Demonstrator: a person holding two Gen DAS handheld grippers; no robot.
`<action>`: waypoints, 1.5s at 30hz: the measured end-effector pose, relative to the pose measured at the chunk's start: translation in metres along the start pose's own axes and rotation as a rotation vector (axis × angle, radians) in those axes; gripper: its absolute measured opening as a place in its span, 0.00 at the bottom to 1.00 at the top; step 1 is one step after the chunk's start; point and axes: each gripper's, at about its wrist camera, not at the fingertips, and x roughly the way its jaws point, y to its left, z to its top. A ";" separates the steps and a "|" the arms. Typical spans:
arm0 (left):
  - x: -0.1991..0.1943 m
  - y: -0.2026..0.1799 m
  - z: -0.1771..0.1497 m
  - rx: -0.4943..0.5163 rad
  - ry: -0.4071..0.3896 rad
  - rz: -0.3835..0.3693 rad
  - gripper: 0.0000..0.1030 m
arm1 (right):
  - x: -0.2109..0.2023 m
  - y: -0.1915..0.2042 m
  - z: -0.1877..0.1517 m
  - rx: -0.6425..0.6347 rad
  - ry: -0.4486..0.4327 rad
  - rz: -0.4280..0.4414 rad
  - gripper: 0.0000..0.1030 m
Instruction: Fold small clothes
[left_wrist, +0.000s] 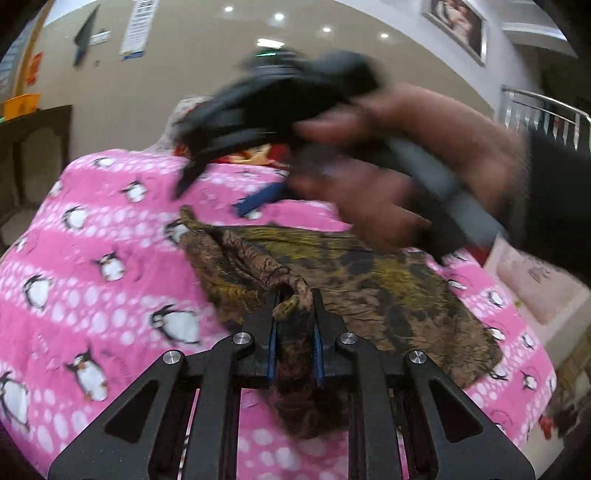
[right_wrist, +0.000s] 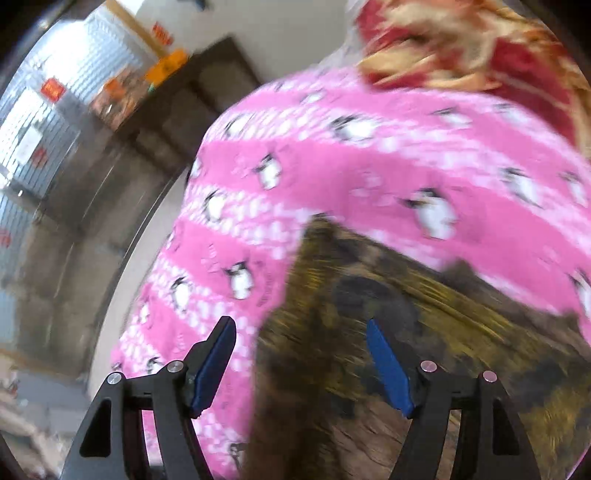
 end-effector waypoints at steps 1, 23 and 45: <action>0.001 -0.002 0.000 0.008 -0.003 -0.018 0.13 | 0.010 0.006 0.009 -0.014 0.041 -0.010 0.69; -0.004 0.016 -0.008 -0.050 0.011 -0.001 0.18 | 0.095 0.011 0.034 -0.167 0.292 -0.272 0.07; 0.008 0.090 -0.050 -0.428 0.160 -0.091 0.35 | 0.070 -0.013 0.026 -0.119 0.243 -0.244 0.06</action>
